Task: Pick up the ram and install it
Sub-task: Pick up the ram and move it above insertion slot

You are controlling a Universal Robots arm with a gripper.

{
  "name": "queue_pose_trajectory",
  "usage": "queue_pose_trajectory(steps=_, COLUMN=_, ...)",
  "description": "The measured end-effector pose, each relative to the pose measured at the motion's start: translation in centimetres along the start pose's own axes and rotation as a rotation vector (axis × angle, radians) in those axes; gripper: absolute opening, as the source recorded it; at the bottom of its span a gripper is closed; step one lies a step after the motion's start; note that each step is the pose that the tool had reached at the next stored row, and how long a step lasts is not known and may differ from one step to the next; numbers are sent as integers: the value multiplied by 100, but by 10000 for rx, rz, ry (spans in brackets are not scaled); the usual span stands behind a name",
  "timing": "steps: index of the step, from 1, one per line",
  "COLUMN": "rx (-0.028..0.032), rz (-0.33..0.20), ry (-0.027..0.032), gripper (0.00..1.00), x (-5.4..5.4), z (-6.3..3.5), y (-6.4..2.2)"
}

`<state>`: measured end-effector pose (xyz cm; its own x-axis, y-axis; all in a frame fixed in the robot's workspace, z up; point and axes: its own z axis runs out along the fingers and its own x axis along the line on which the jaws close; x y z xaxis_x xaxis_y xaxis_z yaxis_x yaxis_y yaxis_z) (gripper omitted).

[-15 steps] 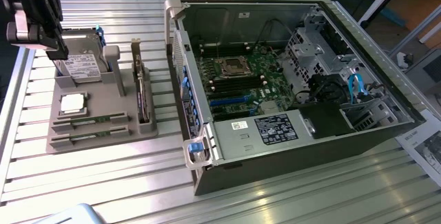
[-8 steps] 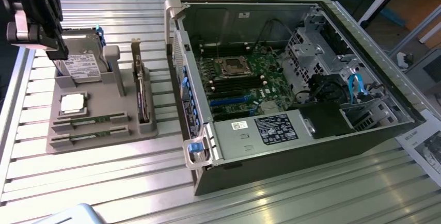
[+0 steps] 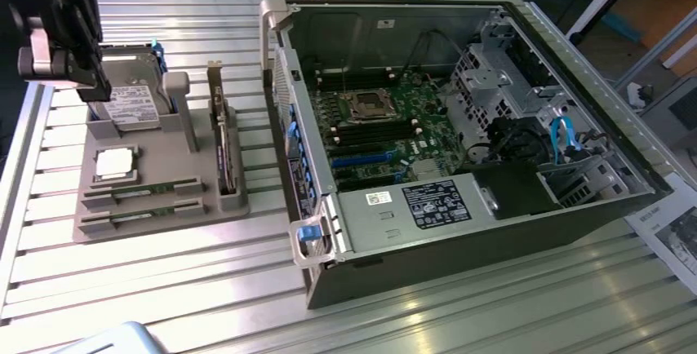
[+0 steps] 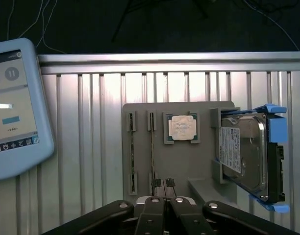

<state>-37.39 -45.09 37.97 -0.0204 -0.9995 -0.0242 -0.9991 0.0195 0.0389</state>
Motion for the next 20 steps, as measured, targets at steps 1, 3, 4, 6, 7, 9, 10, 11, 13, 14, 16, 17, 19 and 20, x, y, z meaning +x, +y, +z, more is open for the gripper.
queue_pose_trajectory(steps=1, rx=0, rz=0, ry=0, gripper=10, x=2, z=15, y=-1)
queue_pose_trajectory(steps=3, rx=1, rz=0, ry=-1, gripper=10, x=7, z=47, y=-2)
queue_pose_trajectory(steps=4, rx=1, rz=0, ry=-1, gripper=10, x=10, z=66, y=-3)
queue_pose_trajectory(steps=6, rx=1, rz=0, ry=-1, gripper=10, x=15, z=107, y=-5)
queue_pose_trajectory(steps=7, rx=1, rz=0, ry=-1, gripper=10, x=16, z=124, y=-5)
queue_pose_trajectory(steps=9, rx=0, rz=0, ry=0, gripper=10, x=22, z=183, y=-8)
queue_pose_trajectory(steps=10, rx=0, rz=0, ry=0, gripper=10, x=23, z=202, y=-8)
queue_pose_trajectory(steps=11, rx=1, rz=0, ry=0, gripper=10, x=25, z=221, y=-9)
queue_pose_trajectory(steps=13, rx=0, rz=0, ry=0, gripper=10, x=29, z=261, y=-11)
queue_pose_trajectory(steps=14, rx=1, rz=0, ry=-1, gripper=10, x=32, z=290, y=-12)
queue_pose_trajectory(steps=16, rx=1, rz=0, ry=-1, gripper=10, x=38, z=343, y=-14)
queue_pose_trajectory(steps=17, rx=0, rz=0, ry=0, gripper=10, x=41, z=374, y=-15)
queue_pose_trajectory(steps=19, rx=1, rz=0, ry=0, gripper=10, x=46, z=432, y=-18)
queue_pose_trajectory(steps=20, rx=1, rz=0, ry=0, gripper=10, x=48, z=455, y=-19)
